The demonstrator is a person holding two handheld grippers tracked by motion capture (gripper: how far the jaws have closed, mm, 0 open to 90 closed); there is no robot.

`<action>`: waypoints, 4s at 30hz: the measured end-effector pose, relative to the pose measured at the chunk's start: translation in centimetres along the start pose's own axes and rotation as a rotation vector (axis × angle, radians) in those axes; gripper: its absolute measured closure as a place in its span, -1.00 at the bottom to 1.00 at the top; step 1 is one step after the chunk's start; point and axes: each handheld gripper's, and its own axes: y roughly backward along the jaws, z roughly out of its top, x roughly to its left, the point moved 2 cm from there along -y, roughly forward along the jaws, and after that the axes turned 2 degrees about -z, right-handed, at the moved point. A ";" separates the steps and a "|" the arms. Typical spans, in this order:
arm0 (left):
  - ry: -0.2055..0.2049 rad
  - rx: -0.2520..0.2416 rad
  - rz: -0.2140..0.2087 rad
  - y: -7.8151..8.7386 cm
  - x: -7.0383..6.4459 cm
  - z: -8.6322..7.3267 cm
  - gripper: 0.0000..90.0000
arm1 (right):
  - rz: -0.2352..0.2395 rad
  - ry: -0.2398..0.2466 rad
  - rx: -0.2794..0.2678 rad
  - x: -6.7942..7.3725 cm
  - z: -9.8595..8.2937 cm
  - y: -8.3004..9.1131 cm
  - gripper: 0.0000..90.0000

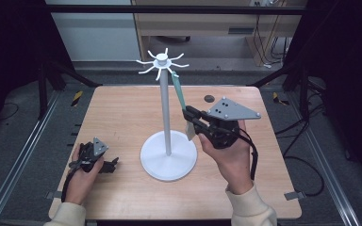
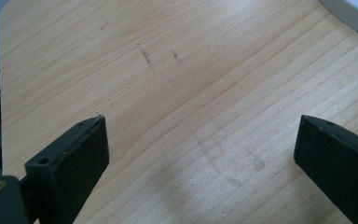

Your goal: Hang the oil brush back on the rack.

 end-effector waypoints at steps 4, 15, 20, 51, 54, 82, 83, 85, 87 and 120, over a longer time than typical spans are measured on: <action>-0.001 0.002 0.000 0.0 0.0 0.0 -0.94 | 0.001 -0.004 -0.006 0.1 -0.1 -0.1 0.82; -0.001 0.002 0.000 0.0 0.0 0.0 -0.94 | 0.008 -0.008 -0.012 0.1 -0.2 -0.3 0.79; -0.001 0.001 0.000 0.0 0.0 0.0 -0.94 | 0.014 -0.009 -0.010 0.0 -0.2 -0.4 0.75; 0.001 0.000 -0.001 0.0 0.0 0.0 -0.94 | -0.160 -0.044 0.097 -3.6 -3.0 -0.4 0.38; 0.002 -0.001 -0.003 -0.1 0.0 0.0 -0.94 | -0.185 -0.046 0.104 -3.8 -3.2 -0.5 0.23; 0.002 0.000 0.000 -0.1 0.0 0.0 -0.94 | -0.291 -0.030 0.167 -5.2 -4.4 -1.2 -0.81; 0.001 0.000 0.000 0.0 0.0 0.0 -0.94 | -0.289 -0.036 0.166 -5.2 -4.5 -1.2 -0.82; 0.002 -0.001 -0.001 0.0 0.0 0.0 -0.94 | -0.289 -0.033 0.167 -5.4 -4.6 -1.1 -0.83; 0.000 -0.001 -0.001 0.0 0.0 0.1 -0.94 | -0.293 -0.033 0.168 -5.6 -4.7 -1.1 -0.84; -0.003 0.001 -0.007 -0.1 -0.1 0.1 -0.94 | -0.460 -0.133 0.321 -12.9 -13.8 -1.3 -0.81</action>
